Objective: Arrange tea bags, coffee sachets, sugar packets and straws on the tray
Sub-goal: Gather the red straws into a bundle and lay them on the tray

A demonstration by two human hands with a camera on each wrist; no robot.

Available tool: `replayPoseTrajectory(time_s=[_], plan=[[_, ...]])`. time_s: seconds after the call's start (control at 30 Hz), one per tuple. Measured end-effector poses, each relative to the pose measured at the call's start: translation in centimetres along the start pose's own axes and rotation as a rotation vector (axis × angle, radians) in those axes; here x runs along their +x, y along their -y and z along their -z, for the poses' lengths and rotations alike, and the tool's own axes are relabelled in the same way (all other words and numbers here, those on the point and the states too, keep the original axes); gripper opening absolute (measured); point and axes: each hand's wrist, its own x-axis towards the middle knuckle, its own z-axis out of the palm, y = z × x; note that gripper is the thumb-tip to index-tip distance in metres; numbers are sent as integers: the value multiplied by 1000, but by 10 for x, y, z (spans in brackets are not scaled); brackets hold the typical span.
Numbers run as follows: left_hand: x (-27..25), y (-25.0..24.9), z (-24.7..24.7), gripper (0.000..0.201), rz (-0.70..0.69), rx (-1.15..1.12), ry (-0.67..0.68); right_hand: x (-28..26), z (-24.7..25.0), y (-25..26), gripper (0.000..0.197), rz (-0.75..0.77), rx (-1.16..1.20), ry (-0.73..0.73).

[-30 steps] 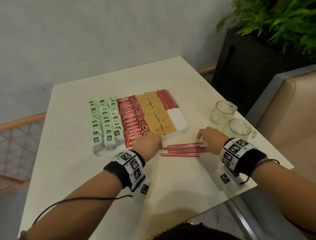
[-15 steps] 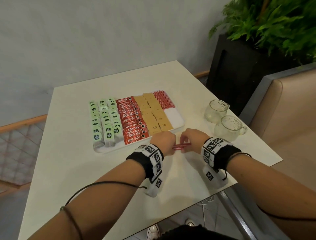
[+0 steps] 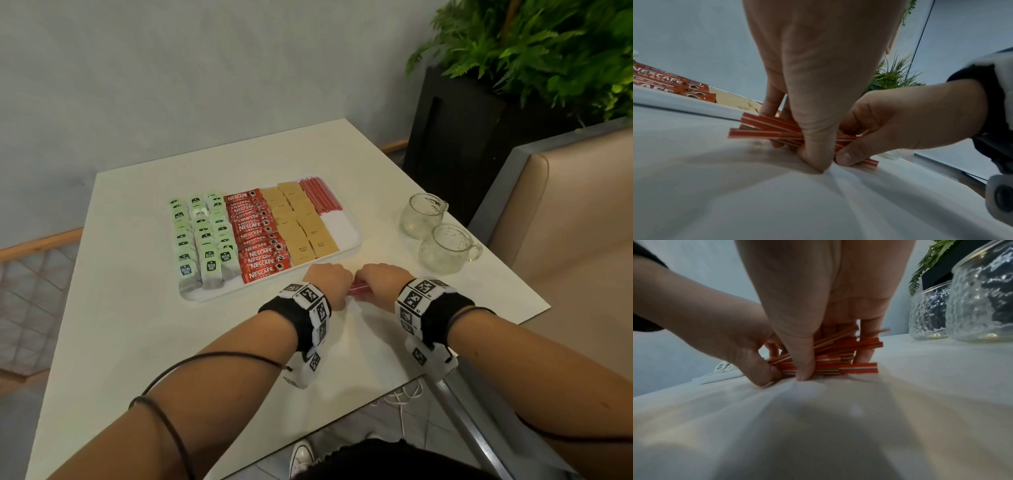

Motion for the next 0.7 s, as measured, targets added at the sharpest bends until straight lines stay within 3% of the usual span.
replayPoseTrajectory(time_s=[0.17, 0.3, 0.37, 0.5, 0.7], plan=[[0, -3, -11, 26, 58, -139, -35, 10, -2, -1, 31, 36, -39, 48], [2, 16, 2, 26, 58, -288, -69, 17, 41, 0, 32, 75, -1, 33], [5, 32, 19, 29, 90, -433, -105, 18, 75, -3, 42, 118, 103, -47], [9, 57, 54, 33, 108, -579, -267, 20, 143, -1, 46, 170, 390, -374], [4, 70, 97, 33, 66, -701, -386, 43, 175, 18, 37, 243, 728, -286]])
